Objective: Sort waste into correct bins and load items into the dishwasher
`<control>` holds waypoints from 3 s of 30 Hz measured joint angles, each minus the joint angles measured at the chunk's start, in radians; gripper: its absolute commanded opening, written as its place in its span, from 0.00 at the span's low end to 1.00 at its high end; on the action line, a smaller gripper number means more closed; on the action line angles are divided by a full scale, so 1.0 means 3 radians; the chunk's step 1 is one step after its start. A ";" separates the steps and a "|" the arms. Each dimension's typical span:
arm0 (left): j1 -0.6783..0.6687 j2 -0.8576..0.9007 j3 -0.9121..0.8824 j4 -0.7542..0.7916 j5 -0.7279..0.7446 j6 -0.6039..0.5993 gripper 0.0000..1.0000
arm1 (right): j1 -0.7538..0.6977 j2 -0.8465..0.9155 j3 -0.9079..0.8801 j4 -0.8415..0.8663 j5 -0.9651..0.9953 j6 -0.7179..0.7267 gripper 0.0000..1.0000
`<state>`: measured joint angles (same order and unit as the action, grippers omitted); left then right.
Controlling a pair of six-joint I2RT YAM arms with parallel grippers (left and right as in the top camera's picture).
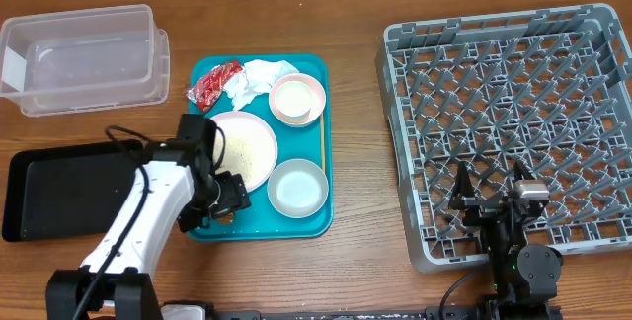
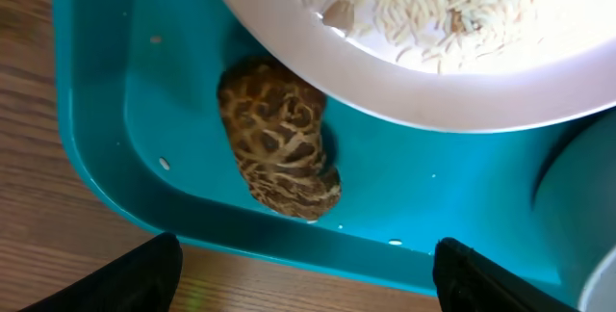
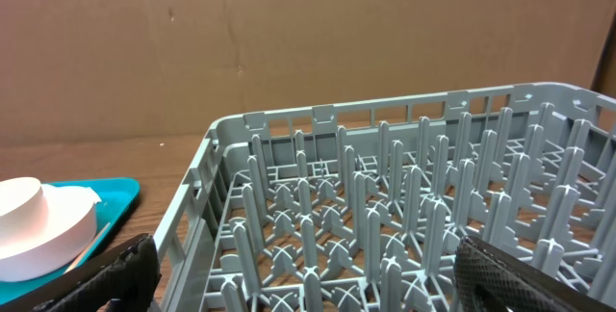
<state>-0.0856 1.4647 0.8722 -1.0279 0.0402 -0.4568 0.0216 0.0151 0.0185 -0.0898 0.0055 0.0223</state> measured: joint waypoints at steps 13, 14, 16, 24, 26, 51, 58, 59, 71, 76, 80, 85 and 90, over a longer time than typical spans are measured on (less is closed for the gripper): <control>-0.0228 0.0226 0.0000 0.0100 -0.0450 -0.0322 0.84 | 0.0000 0.0000 0.0000 -0.0001 0.0000 0.0000 1.00; -0.0228 0.0231 0.0000 0.0121 -0.0456 -0.0329 0.83 | -0.0001 0.0000 0.0000 0.0001 -0.0001 0.0000 1.00; -0.0228 0.0240 0.0000 0.0156 -0.0465 -0.0332 0.82 | 0.0000 0.0000 0.0000 0.0000 -0.0001 -0.0001 1.00; -0.0228 0.0243 -0.0008 0.0262 -0.0460 -0.0346 0.79 | 0.0000 0.0000 0.0000 -0.0001 0.0000 -0.0001 1.00; -0.0228 0.0243 -0.0042 0.0333 -0.0434 -0.0357 0.79 | 0.0000 0.0000 0.0000 0.0000 -0.0001 -0.0001 1.00; -0.0228 0.0247 -0.0351 0.0725 -0.0427 -0.0422 0.53 | 0.0000 0.0000 0.0000 0.0000 0.0000 -0.0001 1.00; -0.0228 0.0247 -0.0351 0.0724 -0.0425 -0.0469 0.45 | 0.0000 0.0000 0.0000 0.0000 0.0000 -0.0001 1.00; -0.0228 0.0247 -0.0351 0.0724 -0.0423 -0.0474 0.43 | 0.0000 0.0000 0.0000 0.0001 0.0000 -0.0001 1.00; -0.0228 0.0247 -0.0348 0.0665 -0.0351 -0.0490 0.31 | 0.0000 0.0000 0.0000 0.0000 0.0000 0.0000 1.00; -0.0228 0.0249 -0.0212 0.0362 -0.0331 -0.0490 0.25 | 0.0000 0.0000 0.0000 0.0000 0.0001 -0.0001 1.00; -0.0228 0.0249 0.0118 0.0079 -0.0338 -0.0491 0.25 | -0.0001 0.0000 0.0000 -0.0003 -0.0001 -0.0001 1.00; -0.0163 0.0249 0.0521 -0.0144 -0.0431 -0.0491 0.28 | 0.0000 0.0000 0.0000 0.0000 0.0000 0.0000 1.00; 0.0136 0.0249 0.0838 -0.0170 -0.0590 -0.0491 0.31 | 0.0000 0.0000 0.0000 0.0000 0.0000 0.0001 1.00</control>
<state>-0.0448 1.5394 1.1236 -1.0790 -0.1368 -0.6041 0.0216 0.0151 0.0185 -0.0898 0.0055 0.0227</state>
